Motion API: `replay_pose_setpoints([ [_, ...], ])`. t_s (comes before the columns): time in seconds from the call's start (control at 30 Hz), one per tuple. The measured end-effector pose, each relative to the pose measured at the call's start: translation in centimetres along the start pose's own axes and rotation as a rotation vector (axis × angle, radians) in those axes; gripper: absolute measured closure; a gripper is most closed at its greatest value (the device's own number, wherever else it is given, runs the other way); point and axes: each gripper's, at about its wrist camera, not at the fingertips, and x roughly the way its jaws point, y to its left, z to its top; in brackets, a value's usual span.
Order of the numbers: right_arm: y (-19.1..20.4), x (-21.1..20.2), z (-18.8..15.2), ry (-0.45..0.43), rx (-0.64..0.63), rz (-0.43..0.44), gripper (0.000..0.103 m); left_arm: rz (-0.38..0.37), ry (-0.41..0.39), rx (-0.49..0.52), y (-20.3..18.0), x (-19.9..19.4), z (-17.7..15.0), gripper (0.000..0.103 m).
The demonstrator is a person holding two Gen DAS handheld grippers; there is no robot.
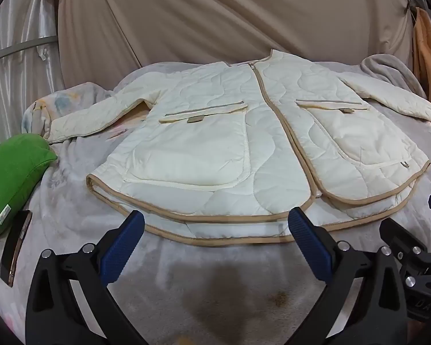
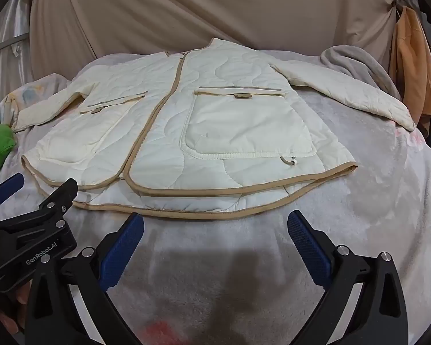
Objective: Fold large clothes
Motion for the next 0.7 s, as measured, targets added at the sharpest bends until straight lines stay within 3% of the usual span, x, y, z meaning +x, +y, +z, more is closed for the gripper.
replay_pose_setpoints([
  [0.7, -0.05, -0.2, -0.17, -0.006, -0.004, -0.013, 0.005, -0.002, 0.004, 0.003, 0.01, 0.03, 0.0, 0.005],
])
